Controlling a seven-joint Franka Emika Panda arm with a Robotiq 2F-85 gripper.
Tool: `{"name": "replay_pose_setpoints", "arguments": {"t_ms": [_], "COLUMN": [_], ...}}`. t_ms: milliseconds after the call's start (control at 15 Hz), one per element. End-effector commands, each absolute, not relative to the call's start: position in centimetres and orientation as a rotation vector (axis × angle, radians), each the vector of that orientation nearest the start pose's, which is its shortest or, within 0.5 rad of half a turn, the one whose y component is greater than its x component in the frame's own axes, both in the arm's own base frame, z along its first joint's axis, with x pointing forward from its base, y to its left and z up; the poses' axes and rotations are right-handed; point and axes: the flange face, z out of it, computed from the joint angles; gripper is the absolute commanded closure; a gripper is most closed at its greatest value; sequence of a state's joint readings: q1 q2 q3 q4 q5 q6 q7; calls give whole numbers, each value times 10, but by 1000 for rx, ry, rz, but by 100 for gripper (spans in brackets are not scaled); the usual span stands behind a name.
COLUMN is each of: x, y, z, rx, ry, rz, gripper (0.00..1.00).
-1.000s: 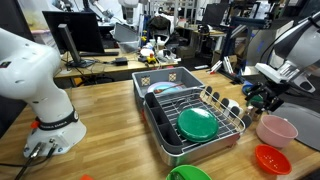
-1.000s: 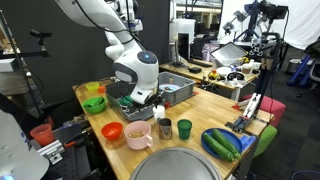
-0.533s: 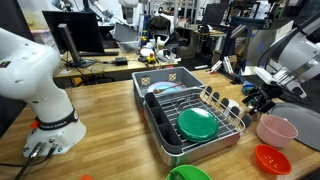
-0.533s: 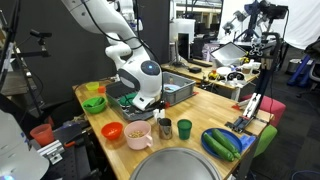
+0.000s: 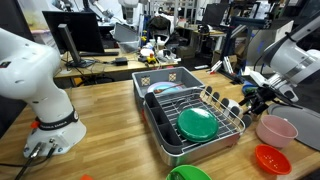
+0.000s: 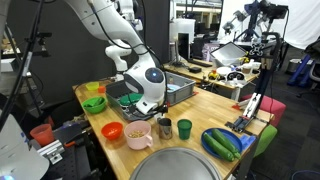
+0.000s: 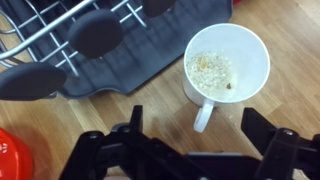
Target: Pour the contents of the mug into the metal jug
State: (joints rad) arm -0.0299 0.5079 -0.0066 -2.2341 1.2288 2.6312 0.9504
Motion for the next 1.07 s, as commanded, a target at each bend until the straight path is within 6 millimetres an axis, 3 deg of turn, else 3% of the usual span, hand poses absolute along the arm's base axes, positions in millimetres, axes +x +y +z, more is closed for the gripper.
{"name": "replay_pose_setpoints", "arguments": {"t_ms": [0, 333, 467, 1000], "x": [518, 525, 528, 537], "y": [-44, -46, -47, -48], "z": [116, 108, 106, 104], "rx": [-1295, -1290, -1289, -1290], "ry": [2344, 2349, 2347, 2345], "rz": [434, 429, 424, 418], "gripper": [0, 2, 26, 82]}}
